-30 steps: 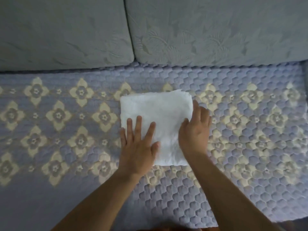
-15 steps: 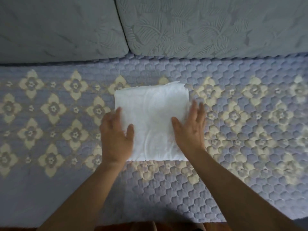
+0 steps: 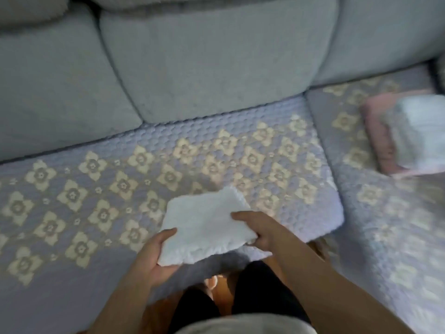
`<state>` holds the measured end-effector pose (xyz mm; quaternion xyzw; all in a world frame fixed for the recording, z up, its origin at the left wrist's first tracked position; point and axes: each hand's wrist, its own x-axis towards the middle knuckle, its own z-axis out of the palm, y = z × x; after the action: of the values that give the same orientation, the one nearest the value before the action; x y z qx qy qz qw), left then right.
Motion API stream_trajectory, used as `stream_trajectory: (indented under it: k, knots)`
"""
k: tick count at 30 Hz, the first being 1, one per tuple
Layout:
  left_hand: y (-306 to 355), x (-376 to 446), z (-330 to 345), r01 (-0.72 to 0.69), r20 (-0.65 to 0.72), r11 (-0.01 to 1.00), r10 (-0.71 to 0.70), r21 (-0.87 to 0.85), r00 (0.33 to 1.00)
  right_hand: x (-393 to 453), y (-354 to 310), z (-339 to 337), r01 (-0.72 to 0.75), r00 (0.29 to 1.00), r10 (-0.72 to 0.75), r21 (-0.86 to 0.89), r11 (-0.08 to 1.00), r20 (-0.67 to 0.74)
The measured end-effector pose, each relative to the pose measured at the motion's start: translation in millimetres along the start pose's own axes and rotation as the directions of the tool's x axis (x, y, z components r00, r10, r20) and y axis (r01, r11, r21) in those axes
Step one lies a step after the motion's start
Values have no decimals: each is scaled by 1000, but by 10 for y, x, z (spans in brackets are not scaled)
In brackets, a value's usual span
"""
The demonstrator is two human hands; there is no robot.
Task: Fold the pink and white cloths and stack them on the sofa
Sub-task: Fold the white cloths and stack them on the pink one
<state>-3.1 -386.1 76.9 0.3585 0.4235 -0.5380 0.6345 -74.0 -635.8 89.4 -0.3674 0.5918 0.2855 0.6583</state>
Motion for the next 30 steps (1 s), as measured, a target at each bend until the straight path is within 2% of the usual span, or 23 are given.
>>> stream_trajectory:
  k: [2,4,7,9,12,14,17,20,22,24,25,27,29,30]
  knots:
    - [-279,-312,368,-1,22,991,-2,138,1000,-437,139,-330,1,999,2,51,999,-54]
    - [-452,-458,840,-55,-32,950,68,308,997,-766,172,-748,32,996,-23,102,994,-90]
    - [-631,-484,1662,25,-20,894,-18,447,1000,-1180,25,-1490,129,979,-121,39,991,-164]
    - [-671,-347,2284,45,-9,837,-48,546,999,-1424,-206,-2066,233,951,-225,16,972,-215]
    - [-720,-172,3597,-140,116,772,86,620,990,-1768,-642,-2973,506,849,-455,165,846,-268]
    - [-779,-135,4601,-303,275,718,159,627,948,-1999,-951,-3544,679,734,-613,275,681,-292]
    - [-893,-122,6035,-525,512,628,226,574,829,-2323,-1435,-4383,809,588,-726,289,512,-358]
    - [-1156,-95,7087,-632,599,532,263,563,756,-2562,-1801,-5169,848,528,-726,305,432,-440]
    - [-1290,14,7557,-675,632,574,320,463,705,-2608,-1964,-5557,855,505,-743,374,359,-440]
    - [-1508,95,7894,-661,649,667,340,344,681,-2544,-2038,-5749,828,493,-754,502,251,-435]
    - [-1682,170,7997,-630,662,705,306,326,685,-2460,-2043,-5777,796,509,-747,564,219,-428]
    - [-2223,374,8030,-514,630,755,175,408,757,-2275,-1994,-5734,751,569,-696,622,223,-438]
    - [-2739,730,7889,-405,502,740,105,537,859,-2096,-1911,-5696,738,609,-627,637,222,-486]
    - [-2940,868,7834,-383,416,721,144,578,898,-2063,-1861,-5695,725,631,-590,653,218,-504]
